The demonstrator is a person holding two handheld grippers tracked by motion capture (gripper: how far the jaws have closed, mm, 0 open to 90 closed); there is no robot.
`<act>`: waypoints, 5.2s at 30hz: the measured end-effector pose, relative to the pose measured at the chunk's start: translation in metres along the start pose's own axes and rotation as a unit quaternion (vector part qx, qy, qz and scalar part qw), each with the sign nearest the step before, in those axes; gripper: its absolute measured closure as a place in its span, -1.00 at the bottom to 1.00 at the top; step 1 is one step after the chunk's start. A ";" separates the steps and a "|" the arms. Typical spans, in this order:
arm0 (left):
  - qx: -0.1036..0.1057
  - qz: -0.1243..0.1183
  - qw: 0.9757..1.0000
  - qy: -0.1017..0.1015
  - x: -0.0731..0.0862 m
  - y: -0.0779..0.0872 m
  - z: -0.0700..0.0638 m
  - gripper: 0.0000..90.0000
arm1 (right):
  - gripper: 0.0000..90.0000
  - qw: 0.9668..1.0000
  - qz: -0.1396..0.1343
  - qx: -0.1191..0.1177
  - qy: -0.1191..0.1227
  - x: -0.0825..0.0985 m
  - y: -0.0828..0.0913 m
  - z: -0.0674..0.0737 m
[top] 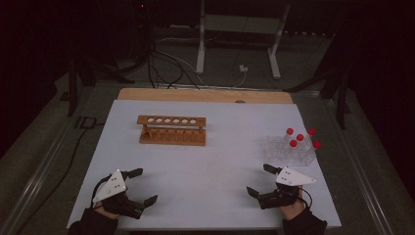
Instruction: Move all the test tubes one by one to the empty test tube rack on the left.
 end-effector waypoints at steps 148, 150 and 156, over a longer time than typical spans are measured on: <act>0.018 -0.003 1.000 0.015 -0.004 0.001 -0.003 -0.99 | 0.61 0.941 0.125 0.266 -0.167 0.001 0.036 -0.136; 0.012 -0.002 1.000 0.015 -0.004 0.002 -0.002 -0.99 | 0.64 0.941 0.125 0.267 -0.166 0.000 0.035 -0.136; 0.017 -0.001 1.000 0.008 -0.004 0.001 -0.005 -0.99 | 0.67 0.941 0.124 0.267 -0.165 0.000 0.035 -0.137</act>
Point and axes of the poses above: each handheld gripper's, and its own axes: y roughly backward along the jaws, x roughly out of its underside, z roughly to its left, the point moved 10 cm from there along -y, roughly forward along the jaws, and after that the axes turned 6 degrees about z, right-handed, at the moved point
